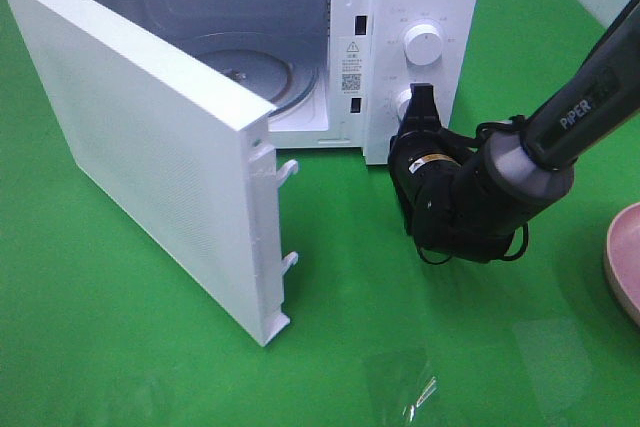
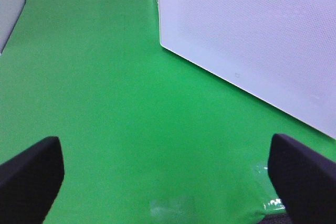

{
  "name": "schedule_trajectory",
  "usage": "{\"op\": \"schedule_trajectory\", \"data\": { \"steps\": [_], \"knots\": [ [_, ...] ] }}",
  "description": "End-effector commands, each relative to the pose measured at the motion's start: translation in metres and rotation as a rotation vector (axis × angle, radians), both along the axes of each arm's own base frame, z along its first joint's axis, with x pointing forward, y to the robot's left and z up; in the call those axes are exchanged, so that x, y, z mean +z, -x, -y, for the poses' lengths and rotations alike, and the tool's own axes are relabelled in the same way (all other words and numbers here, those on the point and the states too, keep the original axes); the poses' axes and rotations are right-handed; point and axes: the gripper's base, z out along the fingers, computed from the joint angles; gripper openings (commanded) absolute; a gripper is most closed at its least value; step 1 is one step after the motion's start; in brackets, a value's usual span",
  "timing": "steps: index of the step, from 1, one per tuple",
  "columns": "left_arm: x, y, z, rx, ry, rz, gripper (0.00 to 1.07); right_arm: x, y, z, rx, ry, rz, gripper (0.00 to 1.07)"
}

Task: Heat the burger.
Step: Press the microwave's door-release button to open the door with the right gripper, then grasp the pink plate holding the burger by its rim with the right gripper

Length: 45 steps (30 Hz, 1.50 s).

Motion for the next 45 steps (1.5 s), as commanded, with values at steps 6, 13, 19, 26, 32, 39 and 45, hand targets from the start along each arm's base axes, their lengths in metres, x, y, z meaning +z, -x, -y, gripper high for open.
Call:
{"op": "schedule_trajectory", "data": {
  "steps": [6, 13, 19, 26, 32, 39, 45],
  "knots": [
    [0.001, 0.002, 0.000, -0.001, 0.005, 0.029, 0.98, 0.035, -0.031, 0.003, 0.024, 0.016, 0.248, 0.00],
    [0.001, 0.002, 0.000, -0.001, 0.005, 0.029, 0.98, 0.038, -0.029, 0.003, 0.037, 0.009, 0.206, 0.00],
    [0.001, 0.002, 0.000, -0.001, 0.005, 0.029, 0.98, 0.034, -0.021, 0.004, 0.069, 0.020, 0.142, 0.00],
    [0.001, 0.002, 0.000, -0.001, 0.005, 0.029, 0.98, 0.032, 0.001, 0.007, 0.122, 0.044, 0.047, 0.00],
    [0.001, 0.002, 0.000, -0.001, 0.005, 0.029, 0.98, 0.027, 0.019, 0.002, 0.191, 0.059, -0.042, 0.00],
    [0.001, 0.002, 0.000, -0.001, 0.005, 0.029, 0.98, 0.027, 0.039, 0.000, 0.326, 0.132, -0.180, 0.01],
    [0.001, 0.002, 0.000, -0.001, 0.005, 0.029, 0.98, 0.035, 0.052, -0.002, 0.478, 0.288, -0.270, 0.02]
  ]
}}
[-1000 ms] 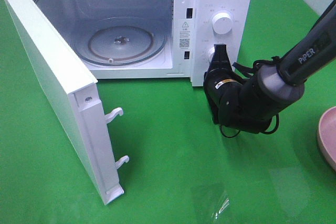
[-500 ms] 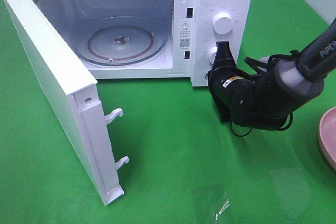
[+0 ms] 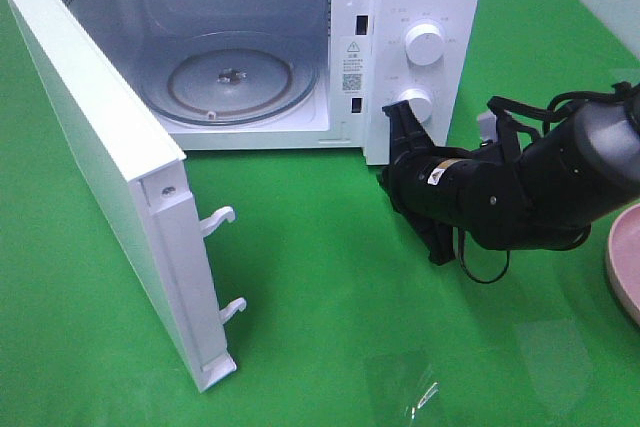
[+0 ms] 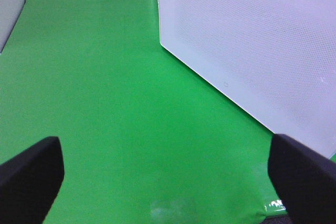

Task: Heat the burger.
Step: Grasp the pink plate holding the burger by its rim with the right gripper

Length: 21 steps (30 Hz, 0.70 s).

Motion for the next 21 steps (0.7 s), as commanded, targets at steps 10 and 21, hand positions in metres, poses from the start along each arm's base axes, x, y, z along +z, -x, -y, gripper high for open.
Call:
{"op": "schedule_trajectory", "data": {
  "steps": [10, 21],
  "knots": [
    [0.001, 0.002, 0.000, -0.001, 0.005, 0.029, 0.98, 0.037, 0.029, 0.000, 0.528, 0.490, -0.073, 0.02],
    [0.001, 0.002, 0.000, -0.001, 0.005, 0.029, 0.98, 0.066, 0.060, 0.010, 0.976, 0.781, -0.112, 0.04]
  ]
}}
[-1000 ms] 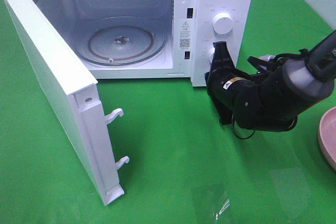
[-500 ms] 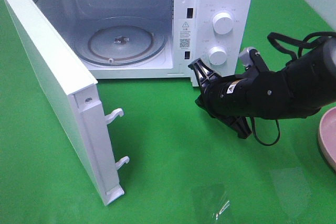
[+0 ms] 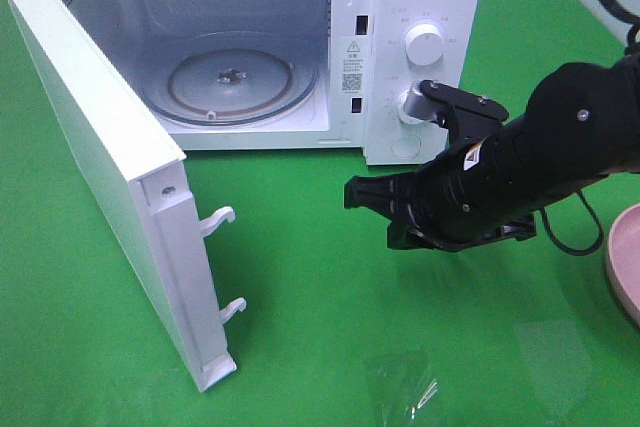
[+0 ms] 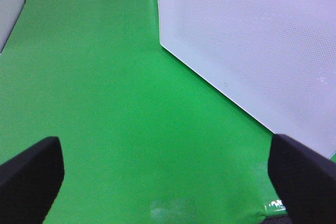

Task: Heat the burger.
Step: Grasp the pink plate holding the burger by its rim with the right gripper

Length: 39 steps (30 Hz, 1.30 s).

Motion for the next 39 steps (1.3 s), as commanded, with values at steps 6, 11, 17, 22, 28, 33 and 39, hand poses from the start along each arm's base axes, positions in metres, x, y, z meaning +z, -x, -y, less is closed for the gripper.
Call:
{"op": "schedule_trajectory", "data": {
  "steps": [6, 11, 17, 22, 28, 33, 39],
  "knots": [
    [0.001, 0.002, 0.000, -0.001, 0.005, 0.029, 0.98, 0.023, 0.028, 0.025, 0.330, 0.323, -0.079, 0.05],
    [0.001, 0.002, 0.000, -0.001, 0.005, 0.029, 0.98, 0.031, 0.033, 0.040, 0.366, 0.423, -0.111, 0.05],
    [0.001, 0.002, 0.000, -0.001, 0.005, 0.029, 0.98, 0.056, 0.034, 0.086, 0.262, 0.504, -0.138, 0.08],
    [0.001, 0.002, 0.000, -0.001, 0.005, 0.029, 0.98, 0.063, 0.031, 0.105, 0.193, 0.506, -0.123, 0.10],
    [0.001, 0.002, 0.000, -0.001, 0.005, 0.029, 0.98, 0.066, 0.023, 0.132, 0.115, 0.508, -0.093, 0.50],
    [0.001, 0.002, 0.000, -0.001, 0.005, 0.029, 0.98, 0.067, 0.019, 0.134, 0.123, 0.536, -0.060, 0.92],
    [0.001, 0.002, 0.000, -0.001, 0.005, 0.029, 0.98, 0.055, 0.009, 0.138, 0.120, 0.552, -0.069, 0.99]
  ]
}}
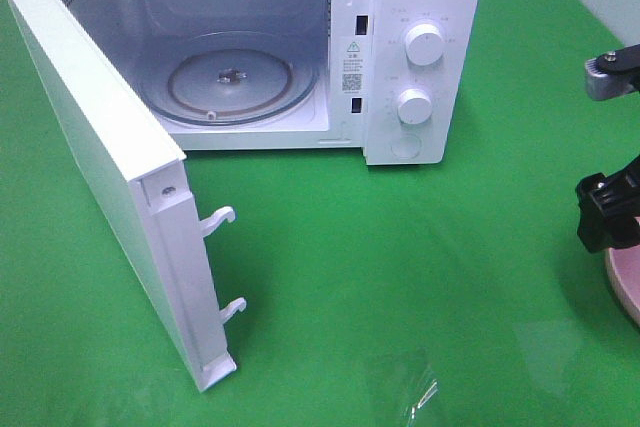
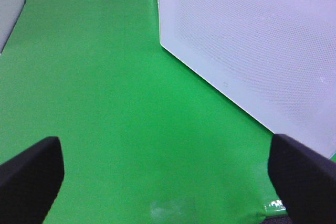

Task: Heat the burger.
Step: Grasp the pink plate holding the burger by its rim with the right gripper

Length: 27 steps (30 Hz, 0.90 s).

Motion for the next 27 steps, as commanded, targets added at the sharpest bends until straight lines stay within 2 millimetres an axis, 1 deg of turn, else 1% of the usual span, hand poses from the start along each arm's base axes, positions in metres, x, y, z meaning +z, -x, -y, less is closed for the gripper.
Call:
{"op": "schedule_trajectory", "data": {
  "steps": [1, 2, 3, 4, 5, 6, 9, 11, 12, 13, 14, 15, 16, 17, 18, 20, 21, 22, 27],
  "knots": [
    [0.000, 0.002, 0.000, -0.001, 0.005, 0.028, 0.98, -0.007, -0.005, 0.003, -0.006, 0.011, -0.015, 0.99],
    [0.000, 0.002, 0.000, -0.001, 0.005, 0.028, 0.98, -0.015, -0.008, 0.007, -0.021, 0.015, -0.041, 0.98],
    [0.000, 0.002, 0.000, -0.001, 0.005, 0.028, 0.98, -0.015, -0.008, 0.007, -0.021, 0.015, -0.041, 0.98],
    [0.000, 0.002, 0.000, -0.001, 0.005, 0.028, 0.98, -0.021, -0.011, 0.011, -0.038, 0.015, -0.062, 0.96],
    [0.000, 0.002, 0.000, -0.001, 0.005, 0.028, 0.98, -0.021, -0.011, 0.011, -0.038, 0.015, -0.062, 0.96],
    [0.000, 0.002, 0.000, -0.001, 0.005, 0.028, 0.98, -0.029, -0.014, 0.015, -0.060, 0.013, -0.087, 0.95],
    [0.000, 0.002, 0.000, -0.001, 0.005, 0.028, 0.98, -0.033, -0.016, 0.017, -0.069, 0.012, -0.097, 0.94],
    [0.000, 0.002, 0.000, -0.001, 0.005, 0.028, 0.98, -0.048, -0.021, 0.021, -0.095, 0.006, -0.133, 0.91],
    [0.000, 0.002, 0.000, -0.001, 0.005, 0.028, 0.98, -0.048, -0.021, 0.021, -0.095, 0.006, -0.133, 0.91],
    [0.000, 0.002, 0.000, -0.001, 0.005, 0.028, 0.98, -0.056, -0.024, 0.024, -0.111, 0.000, -0.150, 0.89],
    [0.000, 0.002, 0.000, -0.001, 0.005, 0.028, 0.98, -0.056, -0.024, 0.024, -0.111, 0.000, -0.150, 0.89],
    [0.000, 0.002, 0.000, -0.001, 0.005, 0.028, 0.98, -0.063, -0.025, 0.024, -0.121, -0.010, -0.170, 0.88],
    [0.000, 0.002, 0.000, -0.001, 0.005, 0.028, 0.98, -0.063, -0.025, 0.024, -0.121, -0.010, -0.170, 0.88],
    [0.000, 0.002, 0.000, -0.001, 0.005, 0.028, 0.98, -0.073, -0.028, 0.023, -0.122, -0.015, -0.190, 0.86],
    [0.000, 0.002, 0.000, -0.001, 0.005, 0.028, 0.98, -0.073, -0.028, 0.023, -0.122, -0.015, -0.190, 0.86],
    [0.000, 0.002, 0.000, -0.001, 0.005, 0.028, 0.98, -0.090, -0.031, 0.022, -0.120, -0.014, -0.235, 0.83],
    [0.000, 0.002, 0.000, -0.001, 0.005, 0.028, 0.98, -0.090, -0.031, 0.022, -0.120, -0.014, -0.235, 0.83],
    [0.000, 0.002, 0.000, -0.001, 0.005, 0.028, 0.98, -0.098, -0.032, 0.022, -0.118, -0.014, -0.251, 0.83],
    [0.000, 0.002, 0.000, -0.001, 0.005, 0.028, 0.98, -0.107, -0.033, 0.022, -0.118, -0.015, -0.269, 0.82]
  ]
}}
